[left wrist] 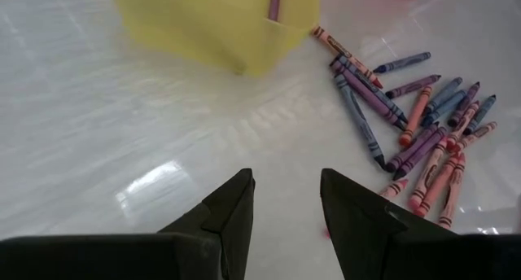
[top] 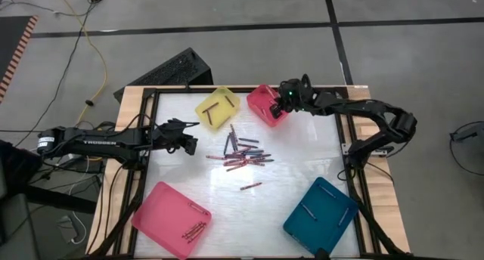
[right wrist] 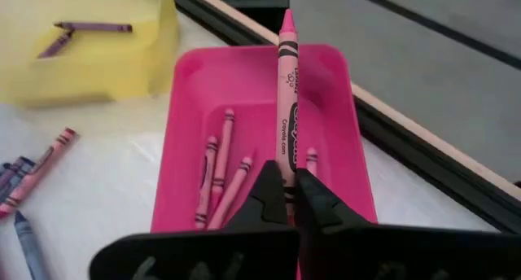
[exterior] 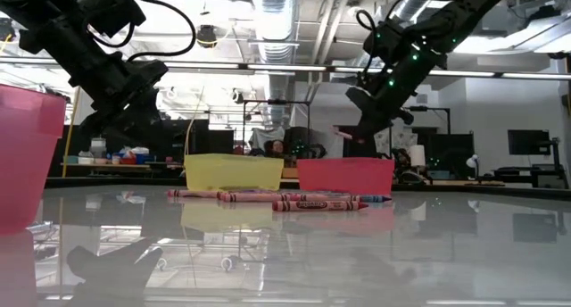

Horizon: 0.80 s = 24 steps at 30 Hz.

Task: Sort crayons
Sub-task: Put the pink crayon into the red bin

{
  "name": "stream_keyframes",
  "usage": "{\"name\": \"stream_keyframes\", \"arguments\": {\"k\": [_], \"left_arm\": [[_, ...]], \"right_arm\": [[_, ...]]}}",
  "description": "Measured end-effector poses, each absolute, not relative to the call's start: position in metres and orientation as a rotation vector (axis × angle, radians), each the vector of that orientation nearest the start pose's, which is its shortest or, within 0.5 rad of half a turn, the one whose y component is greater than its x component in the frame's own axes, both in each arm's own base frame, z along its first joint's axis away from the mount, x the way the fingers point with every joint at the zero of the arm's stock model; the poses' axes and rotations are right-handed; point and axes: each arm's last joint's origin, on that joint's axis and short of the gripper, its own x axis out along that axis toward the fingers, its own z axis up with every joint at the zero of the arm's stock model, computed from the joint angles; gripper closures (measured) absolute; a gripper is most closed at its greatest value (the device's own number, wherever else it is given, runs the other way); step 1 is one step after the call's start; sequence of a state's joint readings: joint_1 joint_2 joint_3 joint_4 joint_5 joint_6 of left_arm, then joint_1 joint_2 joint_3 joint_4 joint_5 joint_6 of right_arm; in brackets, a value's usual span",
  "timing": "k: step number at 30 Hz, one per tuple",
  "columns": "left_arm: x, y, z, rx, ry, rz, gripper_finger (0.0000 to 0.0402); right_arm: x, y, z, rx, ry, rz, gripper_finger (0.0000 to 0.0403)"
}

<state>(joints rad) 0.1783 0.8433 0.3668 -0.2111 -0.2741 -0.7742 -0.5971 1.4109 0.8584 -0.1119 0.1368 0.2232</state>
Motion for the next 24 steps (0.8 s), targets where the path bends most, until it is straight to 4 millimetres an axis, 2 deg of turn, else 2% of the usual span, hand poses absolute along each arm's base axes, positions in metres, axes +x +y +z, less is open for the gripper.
{"name": "stream_keyframes", "arguments": {"k": [6,13,24], "left_arm": [[0.160,0.037,0.181,-0.696,0.486,0.682,0.0269],[0.159,0.037,0.181,-0.696,0.487,0.682,0.0269],[0.159,0.037,0.181,-0.689,0.489,0.686,0.0269]], "right_arm": [[0.245,-0.163,0.213,0.399,0.606,-0.773,0.0400],[0.259,-0.160,0.197,0.409,0.638,-0.760,0.0392],[0.259,-0.162,0.194,0.419,0.645,-0.780,0.0385]]}}
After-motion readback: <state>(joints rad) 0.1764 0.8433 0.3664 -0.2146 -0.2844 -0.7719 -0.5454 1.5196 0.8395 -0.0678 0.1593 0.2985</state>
